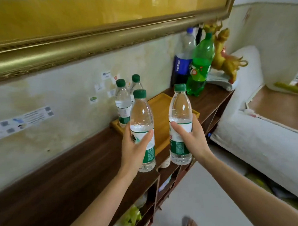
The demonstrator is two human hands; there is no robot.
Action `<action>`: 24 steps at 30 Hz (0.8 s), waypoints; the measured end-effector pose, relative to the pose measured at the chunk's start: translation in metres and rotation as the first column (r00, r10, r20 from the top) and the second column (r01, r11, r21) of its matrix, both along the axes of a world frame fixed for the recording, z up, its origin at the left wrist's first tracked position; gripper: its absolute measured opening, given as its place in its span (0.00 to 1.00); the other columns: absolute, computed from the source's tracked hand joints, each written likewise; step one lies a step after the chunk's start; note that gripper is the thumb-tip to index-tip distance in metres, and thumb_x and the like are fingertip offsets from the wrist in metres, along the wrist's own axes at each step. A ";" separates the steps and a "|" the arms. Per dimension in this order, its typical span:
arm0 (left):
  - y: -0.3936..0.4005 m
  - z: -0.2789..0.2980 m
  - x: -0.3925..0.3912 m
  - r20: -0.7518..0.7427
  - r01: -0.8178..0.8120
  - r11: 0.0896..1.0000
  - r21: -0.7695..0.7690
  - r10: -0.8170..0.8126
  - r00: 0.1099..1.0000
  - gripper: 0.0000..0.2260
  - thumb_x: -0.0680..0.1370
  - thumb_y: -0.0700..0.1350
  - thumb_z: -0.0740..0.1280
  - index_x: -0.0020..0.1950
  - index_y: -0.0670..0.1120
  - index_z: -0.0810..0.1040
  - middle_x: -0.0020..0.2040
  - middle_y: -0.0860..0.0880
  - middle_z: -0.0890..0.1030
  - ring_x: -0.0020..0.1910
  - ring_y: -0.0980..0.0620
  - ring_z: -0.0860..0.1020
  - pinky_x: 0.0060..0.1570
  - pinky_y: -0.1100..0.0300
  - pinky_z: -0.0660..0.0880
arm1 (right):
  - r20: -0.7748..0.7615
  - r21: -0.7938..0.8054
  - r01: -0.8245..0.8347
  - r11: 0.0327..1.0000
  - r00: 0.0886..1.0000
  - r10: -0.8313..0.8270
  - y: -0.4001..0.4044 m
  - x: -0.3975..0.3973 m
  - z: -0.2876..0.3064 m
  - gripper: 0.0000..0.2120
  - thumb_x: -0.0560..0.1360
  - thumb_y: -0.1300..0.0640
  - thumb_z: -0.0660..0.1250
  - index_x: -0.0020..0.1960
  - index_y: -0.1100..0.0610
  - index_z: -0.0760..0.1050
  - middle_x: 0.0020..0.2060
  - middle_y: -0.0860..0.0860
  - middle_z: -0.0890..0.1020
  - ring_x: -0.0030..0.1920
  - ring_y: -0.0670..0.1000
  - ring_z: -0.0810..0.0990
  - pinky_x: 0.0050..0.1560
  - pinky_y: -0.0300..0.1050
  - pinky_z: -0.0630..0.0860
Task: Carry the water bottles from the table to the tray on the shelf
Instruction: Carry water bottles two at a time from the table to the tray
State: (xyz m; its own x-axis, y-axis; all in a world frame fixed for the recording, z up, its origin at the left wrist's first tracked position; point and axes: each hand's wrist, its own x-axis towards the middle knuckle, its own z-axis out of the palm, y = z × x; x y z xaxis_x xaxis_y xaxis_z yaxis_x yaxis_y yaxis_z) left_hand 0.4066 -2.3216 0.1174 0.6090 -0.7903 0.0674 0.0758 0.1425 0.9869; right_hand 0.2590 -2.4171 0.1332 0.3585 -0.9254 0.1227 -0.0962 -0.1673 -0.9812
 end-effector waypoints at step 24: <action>-0.201 -0.050 -0.015 0.336 -0.461 0.872 0.165 0.390 0.857 0.30 0.68 0.49 0.78 0.67 0.49 0.72 0.60 0.53 0.80 0.60 0.56 0.78 0.61 0.51 0.76 | -0.206 0.006 -0.560 0.829 0.810 0.549 -0.284 0.046 -0.053 0.30 0.68 0.53 0.77 0.61 0.44 0.63 0.51 0.38 0.77 0.52 0.34 0.78 0.47 0.30 0.75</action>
